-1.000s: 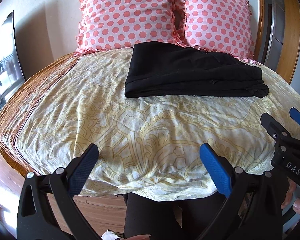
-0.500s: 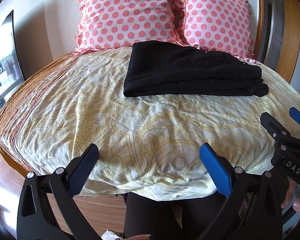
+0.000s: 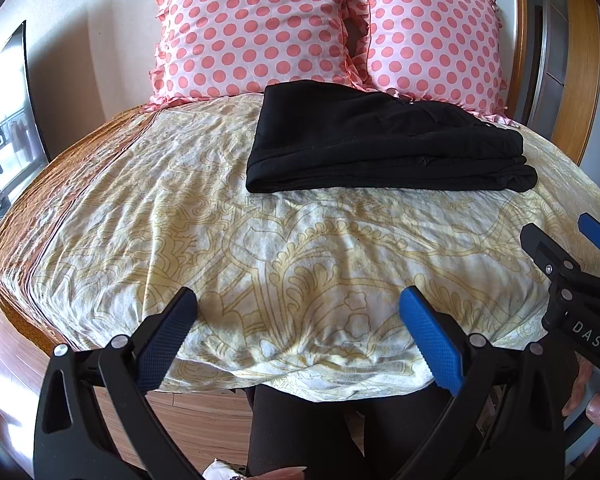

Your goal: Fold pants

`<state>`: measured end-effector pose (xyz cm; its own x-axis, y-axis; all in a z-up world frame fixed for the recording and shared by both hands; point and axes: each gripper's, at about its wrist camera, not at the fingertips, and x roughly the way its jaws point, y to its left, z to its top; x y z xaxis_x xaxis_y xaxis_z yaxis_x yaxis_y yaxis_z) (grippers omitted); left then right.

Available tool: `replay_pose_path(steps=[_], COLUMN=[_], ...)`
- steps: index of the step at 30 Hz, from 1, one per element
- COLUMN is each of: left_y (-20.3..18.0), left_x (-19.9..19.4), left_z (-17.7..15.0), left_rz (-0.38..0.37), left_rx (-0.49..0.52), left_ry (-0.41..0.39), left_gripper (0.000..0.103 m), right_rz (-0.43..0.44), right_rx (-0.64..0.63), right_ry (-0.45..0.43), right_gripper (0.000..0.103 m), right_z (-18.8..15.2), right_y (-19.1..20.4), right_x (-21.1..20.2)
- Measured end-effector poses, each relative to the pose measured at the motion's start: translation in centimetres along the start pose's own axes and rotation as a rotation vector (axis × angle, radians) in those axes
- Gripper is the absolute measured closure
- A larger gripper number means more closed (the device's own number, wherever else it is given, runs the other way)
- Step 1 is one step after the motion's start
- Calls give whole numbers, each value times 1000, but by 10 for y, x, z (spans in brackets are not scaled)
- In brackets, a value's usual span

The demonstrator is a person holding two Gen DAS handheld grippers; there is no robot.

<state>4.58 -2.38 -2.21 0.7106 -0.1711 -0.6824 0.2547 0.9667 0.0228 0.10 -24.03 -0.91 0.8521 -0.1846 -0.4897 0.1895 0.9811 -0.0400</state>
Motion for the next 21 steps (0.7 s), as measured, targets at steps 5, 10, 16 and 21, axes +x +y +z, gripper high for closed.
replay_pose_path(steps=[5,10,16,21], left_y=[0,0,0,0], left_x=[0,0,1,1], left_z=[0,0,0,0], left_rz=[-1,-1,0,-1], left_rx=[-1,-1,0,0], left_ry=[0,0,-1,-1], left_gripper=[2,2,2,2], right_rz=[0,1,2,1], right_rx=[0,-1,-2,-2], right_ry=[0,-1,0,-1], right_gripper=[1,1,1,1], right_z=[0,1,-1,-1], right_y=[0,0,-1,-1], right_x=[0,0,1,1])
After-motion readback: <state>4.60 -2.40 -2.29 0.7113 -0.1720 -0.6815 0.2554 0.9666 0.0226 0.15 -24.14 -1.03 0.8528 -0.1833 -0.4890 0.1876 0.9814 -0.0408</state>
